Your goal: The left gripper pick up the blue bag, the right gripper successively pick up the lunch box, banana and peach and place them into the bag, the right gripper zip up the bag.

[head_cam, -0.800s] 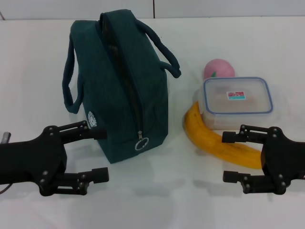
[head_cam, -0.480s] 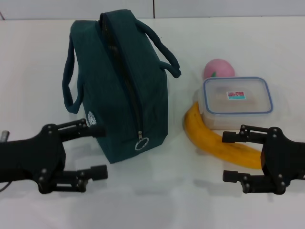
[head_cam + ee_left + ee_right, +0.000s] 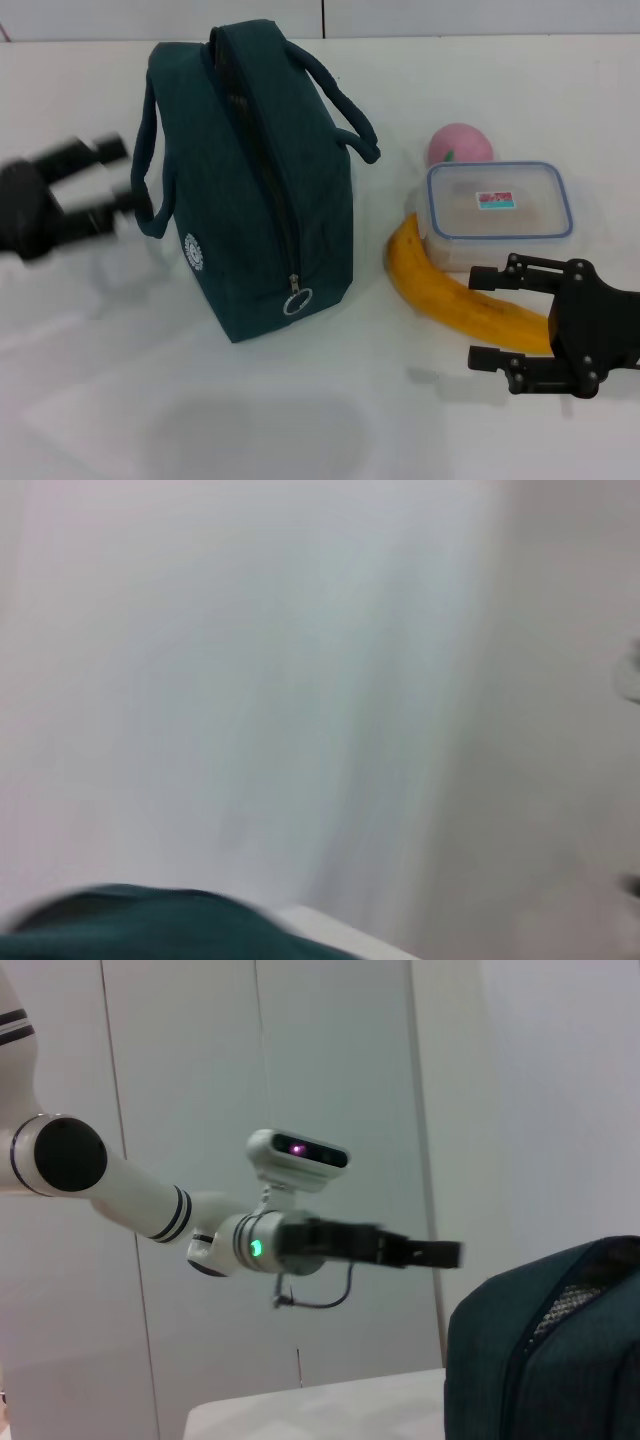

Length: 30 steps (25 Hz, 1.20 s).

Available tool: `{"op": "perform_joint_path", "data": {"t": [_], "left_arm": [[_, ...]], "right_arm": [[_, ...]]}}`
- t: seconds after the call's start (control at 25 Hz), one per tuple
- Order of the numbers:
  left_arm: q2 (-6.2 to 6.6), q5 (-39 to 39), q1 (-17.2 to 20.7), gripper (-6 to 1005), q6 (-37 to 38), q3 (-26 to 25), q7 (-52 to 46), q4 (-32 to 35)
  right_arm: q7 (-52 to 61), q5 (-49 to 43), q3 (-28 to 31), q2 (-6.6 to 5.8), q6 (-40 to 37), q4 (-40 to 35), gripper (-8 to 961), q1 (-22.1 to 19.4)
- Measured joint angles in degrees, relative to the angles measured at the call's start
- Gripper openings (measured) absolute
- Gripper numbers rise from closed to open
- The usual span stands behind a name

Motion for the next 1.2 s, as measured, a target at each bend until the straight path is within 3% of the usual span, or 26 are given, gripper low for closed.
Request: {"op": "perform_joint_path", "data": {"t": [0.32, 0.6, 0.8, 1.2], "left_arm": [[1.55, 6.5, -3.6, 862, -11.2, -2.2, -21.5, 9.4], [2.19, 20.8, -11.2, 859, -11.7, -1.4, -47.2, 15.3], [1.08, 21.3, -14.1, 857, -9.4, 0.6, -53.4, 17.0], [-0.85, 24.9, -16.1, 853, -10.3, 0.6, -55.7, 17.8]], "right_arm": [[0.0, 1.0, 0.1, -0.01, 1.1, 0.1, 716, -0.6], [-0.3, 1.5, 0.1, -0.11, 2.1, 0.2, 711, -1.2], [-0.6, 2.1, 0.2, -0.21, 2.7, 1.1, 707, -1.4], [-0.7, 2.4, 0.2, -0.27, 3.3, 1.3, 699, -1.7]]}}
